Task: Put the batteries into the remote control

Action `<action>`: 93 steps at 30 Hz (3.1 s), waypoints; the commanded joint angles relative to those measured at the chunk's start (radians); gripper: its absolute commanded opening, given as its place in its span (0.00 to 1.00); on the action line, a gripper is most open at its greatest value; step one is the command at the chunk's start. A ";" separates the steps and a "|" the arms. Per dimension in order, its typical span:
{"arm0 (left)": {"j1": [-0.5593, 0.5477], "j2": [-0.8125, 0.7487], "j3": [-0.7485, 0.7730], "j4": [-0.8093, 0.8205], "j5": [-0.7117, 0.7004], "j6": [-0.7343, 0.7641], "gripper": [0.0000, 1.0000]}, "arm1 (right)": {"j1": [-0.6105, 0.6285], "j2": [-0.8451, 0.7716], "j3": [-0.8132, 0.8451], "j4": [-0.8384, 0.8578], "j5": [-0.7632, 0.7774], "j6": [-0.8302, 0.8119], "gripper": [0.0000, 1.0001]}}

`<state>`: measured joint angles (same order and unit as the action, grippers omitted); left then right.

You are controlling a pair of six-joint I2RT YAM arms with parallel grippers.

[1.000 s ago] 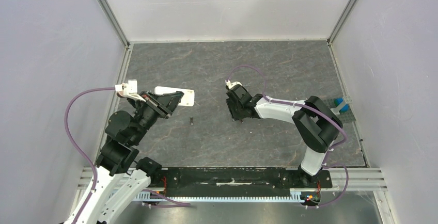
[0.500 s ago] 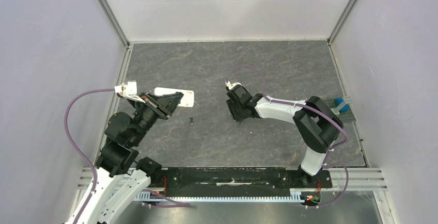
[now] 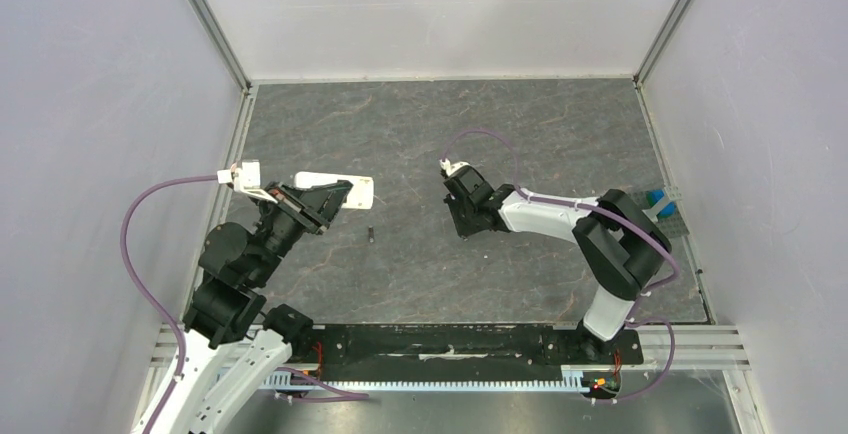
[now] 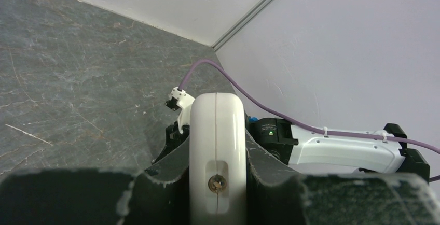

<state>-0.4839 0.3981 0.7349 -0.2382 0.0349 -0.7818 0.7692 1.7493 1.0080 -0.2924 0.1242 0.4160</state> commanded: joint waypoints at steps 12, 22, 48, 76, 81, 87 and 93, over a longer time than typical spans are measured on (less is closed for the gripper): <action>0.001 0.076 -0.173 0.475 -0.069 -0.340 0.02 | -0.002 -0.459 -0.018 0.257 -0.026 0.241 0.07; -0.013 0.262 -0.198 0.768 -0.040 -0.495 0.02 | 0.002 -0.595 0.103 0.438 -0.076 0.362 0.10; -0.122 0.424 -0.256 1.090 -0.112 -0.672 0.02 | 0.183 -0.413 0.420 0.315 -0.009 0.184 0.14; -0.122 0.462 -0.301 1.160 -0.176 -0.743 0.02 | 0.243 -0.369 0.463 0.162 0.164 0.104 0.17; -0.122 0.463 -0.302 1.163 -0.184 -0.729 0.02 | 0.243 -0.353 0.500 0.102 0.176 0.111 0.18; -0.122 0.467 -0.293 1.172 -0.199 -0.732 0.02 | 0.243 -0.339 0.525 0.054 0.186 0.143 0.18; -0.124 0.477 -0.276 1.178 -0.203 -0.753 0.02 | 0.250 -0.370 0.459 0.129 0.243 0.165 0.18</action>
<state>-0.6029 0.8684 0.4416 0.8722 -0.1143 -1.4212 1.0111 1.4021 1.4982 -0.2058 0.2958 0.5610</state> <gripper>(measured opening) 0.298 0.180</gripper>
